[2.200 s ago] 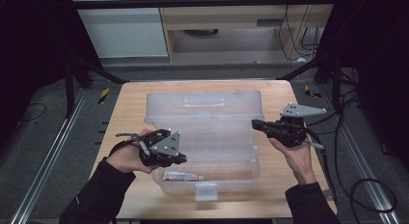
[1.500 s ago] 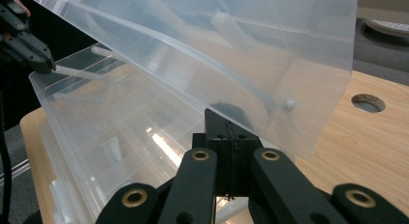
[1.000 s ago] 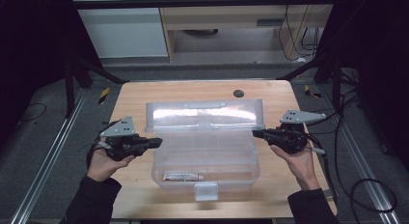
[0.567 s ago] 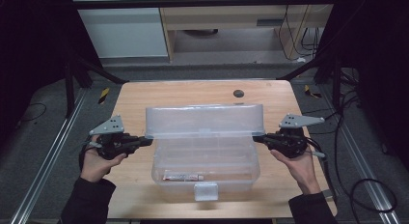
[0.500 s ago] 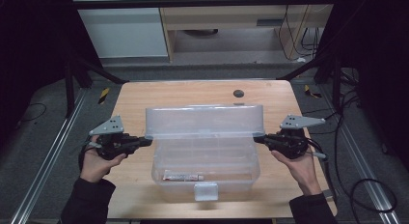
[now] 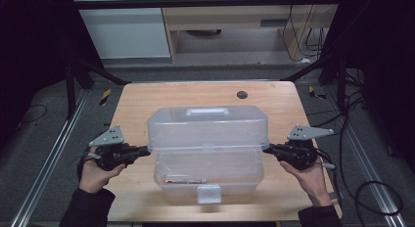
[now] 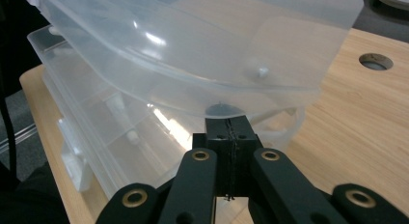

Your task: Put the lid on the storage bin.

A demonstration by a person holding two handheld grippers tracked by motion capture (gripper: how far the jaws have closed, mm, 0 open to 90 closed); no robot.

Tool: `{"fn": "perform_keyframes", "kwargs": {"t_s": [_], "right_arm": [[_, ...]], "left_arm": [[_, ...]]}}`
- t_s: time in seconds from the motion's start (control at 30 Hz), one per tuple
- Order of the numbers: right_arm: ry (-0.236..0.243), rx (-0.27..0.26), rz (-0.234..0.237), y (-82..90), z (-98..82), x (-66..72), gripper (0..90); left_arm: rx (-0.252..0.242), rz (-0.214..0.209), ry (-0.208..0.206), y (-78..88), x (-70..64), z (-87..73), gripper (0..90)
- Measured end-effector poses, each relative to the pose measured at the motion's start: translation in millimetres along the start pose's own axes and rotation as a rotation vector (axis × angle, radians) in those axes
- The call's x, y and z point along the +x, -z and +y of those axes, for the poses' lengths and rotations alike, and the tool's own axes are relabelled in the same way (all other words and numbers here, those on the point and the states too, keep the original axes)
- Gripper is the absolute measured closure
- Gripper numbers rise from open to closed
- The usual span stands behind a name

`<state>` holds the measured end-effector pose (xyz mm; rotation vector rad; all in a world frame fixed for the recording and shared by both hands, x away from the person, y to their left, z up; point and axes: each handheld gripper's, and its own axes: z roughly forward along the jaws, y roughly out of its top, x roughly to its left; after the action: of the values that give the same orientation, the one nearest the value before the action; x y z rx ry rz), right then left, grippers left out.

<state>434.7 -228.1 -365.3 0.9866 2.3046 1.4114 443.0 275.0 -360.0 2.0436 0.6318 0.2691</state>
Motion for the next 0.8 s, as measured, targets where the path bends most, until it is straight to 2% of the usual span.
{"fn": "perform_keyframes", "kwargs": {"t_s": [0.1,0.27,0.33,0.4,0.47,0.53,0.63,0.8], "right_arm": [[-0.006,0.014,-0.007,1.3,-5.7,0.3,90.0],[0.023,0.054,-0.044,0.4,-10.6,5.9,90.0],[0.027,0.062,-0.046,0.0,-12.3,6.9,90.0],[0.01,0.052,-0.031,-0.1,-16.7,5.0,90.0],[-0.003,0.063,-0.036,-0.1,-20.6,3.0,90.0],[0.004,0.076,-0.047,0.4,-21.7,3.5,90.0],[0.015,0.091,-0.052,-1.4,-23.4,4.8,90.0],[0.027,0.121,-0.065,-4.8,-25.9,8.3,90.0]], "left_arm": [[0.016,0.009,-0.006,-0.9,-3.4,-3.6,89.8],[0.029,0.015,0.0,-3.5,-4.4,-10.3,89.8],[0.04,0.02,0.0,-4.9,-4.5,-11.7,89.8],[0.053,0.021,-0.001,-6.8,-6.0,-13.1,89.8],[0.069,0.021,-0.006,-8.5,-6.8,-15.3,89.8],[0.07,0.02,0.003,-9.5,-7.6,-17.8,89.8],[0.084,0.032,-0.003,-8.6,-9.5,-18.7,89.8],[0.118,0.028,-0.025,-12.2,-11.8,-20.8,89.8]]}}
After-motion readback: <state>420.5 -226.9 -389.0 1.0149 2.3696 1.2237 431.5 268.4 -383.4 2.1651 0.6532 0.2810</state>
